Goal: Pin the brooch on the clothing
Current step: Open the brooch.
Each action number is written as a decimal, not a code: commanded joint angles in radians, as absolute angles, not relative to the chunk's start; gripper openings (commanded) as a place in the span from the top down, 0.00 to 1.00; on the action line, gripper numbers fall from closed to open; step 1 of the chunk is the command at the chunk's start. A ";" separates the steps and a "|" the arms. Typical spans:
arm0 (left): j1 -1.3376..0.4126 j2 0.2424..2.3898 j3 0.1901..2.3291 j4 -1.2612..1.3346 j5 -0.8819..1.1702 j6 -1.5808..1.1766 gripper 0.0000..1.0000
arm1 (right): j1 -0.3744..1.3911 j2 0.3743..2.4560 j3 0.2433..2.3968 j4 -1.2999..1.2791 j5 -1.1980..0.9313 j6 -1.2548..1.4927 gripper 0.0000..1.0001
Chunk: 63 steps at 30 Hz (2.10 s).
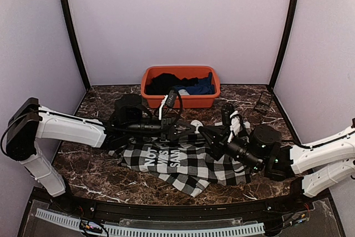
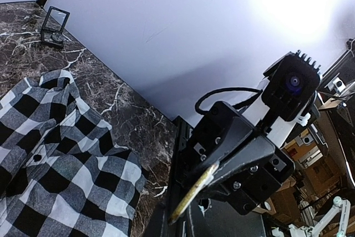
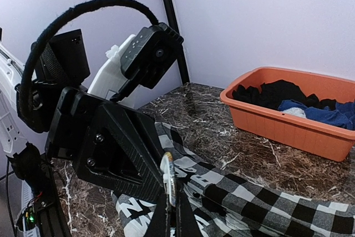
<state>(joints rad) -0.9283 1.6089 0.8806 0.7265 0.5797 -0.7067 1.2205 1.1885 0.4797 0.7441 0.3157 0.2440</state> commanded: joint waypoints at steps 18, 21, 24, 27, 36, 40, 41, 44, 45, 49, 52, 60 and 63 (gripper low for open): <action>-0.899 1.053 0.696 0.375 0.334 -0.507 0.02 | 1.270 1.018 0.492 0.619 0.311 0.279 1.00; -0.866 0.984 0.712 0.242 0.281 -0.433 0.01 | 1.266 1.010 0.515 0.551 0.340 0.314 1.00; -0.826 0.964 0.764 0.077 0.238 -0.379 0.01 | 1.258 1.019 0.559 0.455 0.347 0.347 1.00; -0.788 0.995 0.826 -0.069 0.173 -0.326 0.01 | 1.238 1.050 0.624 0.347 0.340 0.386 1.00; -0.680 1.133 0.901 -0.120 0.288 -0.309 0.01 | 1.103 1.146 0.816 0.063 0.178 0.640 1.00; -0.681 1.178 0.882 0.004 0.387 -0.390 0.01 | 1.090 1.148 0.834 0.064 0.133 0.683 1.00; -0.680 1.198 0.874 0.060 0.423 -0.412 0.01 | 1.091 1.150 0.839 0.064 0.129 0.687 1.00; -0.682 1.248 0.862 0.193 0.497 -0.527 0.01 | 1.089 1.161 0.850 0.063 0.121 0.690 1.00; -0.687 1.276 0.861 0.256 0.524 -0.550 0.01 | 1.090 1.167 0.853 0.064 0.120 0.687 1.00; -0.733 1.378 0.896 0.358 0.556 -0.632 0.01 | 1.091 1.188 0.842 0.091 0.110 0.665 1.00; -0.774 1.460 0.935 0.405 0.568 -0.667 0.01 | 1.092 1.188 0.819 0.130 0.106 0.650 1.00; -0.830 1.571 0.962 0.568 0.623 -0.780 0.22 | 1.092 1.160 0.779 0.161 0.145 0.607 1.00; -0.834 1.578 0.963 0.596 0.630 -0.797 0.29 | 1.091 1.158 0.770 0.166 0.153 0.597 1.00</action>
